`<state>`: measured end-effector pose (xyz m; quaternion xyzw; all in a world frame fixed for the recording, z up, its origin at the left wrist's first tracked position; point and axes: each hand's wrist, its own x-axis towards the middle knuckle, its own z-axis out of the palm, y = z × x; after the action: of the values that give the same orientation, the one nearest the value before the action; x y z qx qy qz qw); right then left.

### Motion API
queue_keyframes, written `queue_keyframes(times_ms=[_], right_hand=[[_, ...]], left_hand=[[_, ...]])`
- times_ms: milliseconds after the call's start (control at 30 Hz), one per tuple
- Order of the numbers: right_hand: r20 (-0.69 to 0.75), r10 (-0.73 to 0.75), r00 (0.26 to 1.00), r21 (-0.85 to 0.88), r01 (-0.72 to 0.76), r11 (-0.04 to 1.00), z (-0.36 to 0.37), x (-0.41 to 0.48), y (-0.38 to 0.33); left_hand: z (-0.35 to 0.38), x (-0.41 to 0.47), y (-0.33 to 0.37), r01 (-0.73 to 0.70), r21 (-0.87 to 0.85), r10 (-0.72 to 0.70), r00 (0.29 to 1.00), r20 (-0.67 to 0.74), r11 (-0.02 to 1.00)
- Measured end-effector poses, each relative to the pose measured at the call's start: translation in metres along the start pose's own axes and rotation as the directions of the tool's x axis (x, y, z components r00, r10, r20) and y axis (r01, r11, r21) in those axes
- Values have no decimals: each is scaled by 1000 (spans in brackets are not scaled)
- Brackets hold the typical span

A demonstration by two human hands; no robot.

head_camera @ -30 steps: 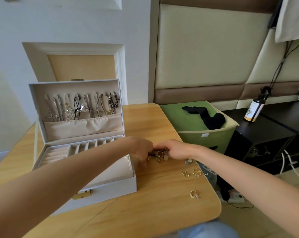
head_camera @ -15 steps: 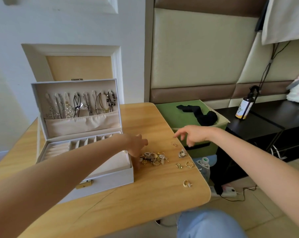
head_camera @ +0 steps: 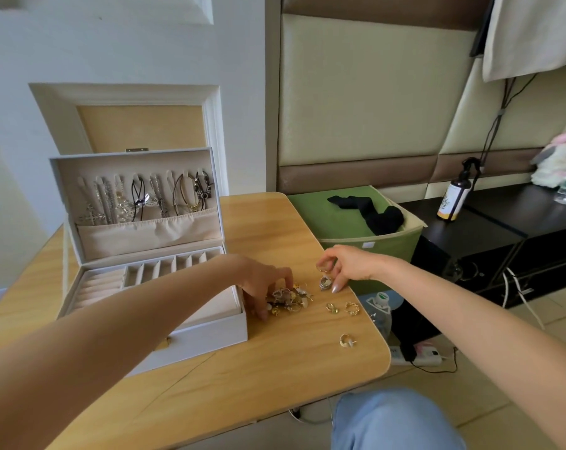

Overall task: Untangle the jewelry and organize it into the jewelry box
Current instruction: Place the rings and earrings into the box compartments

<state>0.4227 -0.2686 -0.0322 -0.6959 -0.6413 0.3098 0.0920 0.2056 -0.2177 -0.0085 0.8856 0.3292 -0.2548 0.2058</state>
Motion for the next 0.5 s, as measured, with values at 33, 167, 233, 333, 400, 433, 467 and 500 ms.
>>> queue_keyframes(times_ms=[33, 167, 233, 333, 400, 433, 467, 500], right_hand=[[7, -21, 1000, 19, 21, 1000, 3, 1, -3], [42, -71, 997, 58, 69, 996, 12, 0, -12], [85, -78, 993, 72, 72, 995, 18, -5, -16], [137, -142, 980, 56, 135, 989, 22, -16, -23], [57, -185, 981, 52, 182, 982, 14, -27, -26], [1, -186, 983, 69, 186, 980, 8, -34, -27], [-31, -171, 985, 83, 173, 981, 0, -41, -27], [-25, -140, 990, 85, 141, 986, -7, -48, -25]], left_hand=[[0, -1, 1, -14, -1, 14, 1000, 14, 1000], [0, -4, 1, -59, -28, 61, 995, 74, 998], [-1, -6, 1, -67, -23, 69, 992, 106, 998], [-5, -9, -1, -74, -71, 83, 988, 133, 995], [-8, -10, -3, -78, -138, 90, 992, 84, 987], [-9, -8, -4, -75, -171, 81, 996, 29, 982], [-9, -6, -4, -68, -198, 61, 997, -41, 978], [-8, -4, -5, -63, -197, 42, 993, -112, 978]])
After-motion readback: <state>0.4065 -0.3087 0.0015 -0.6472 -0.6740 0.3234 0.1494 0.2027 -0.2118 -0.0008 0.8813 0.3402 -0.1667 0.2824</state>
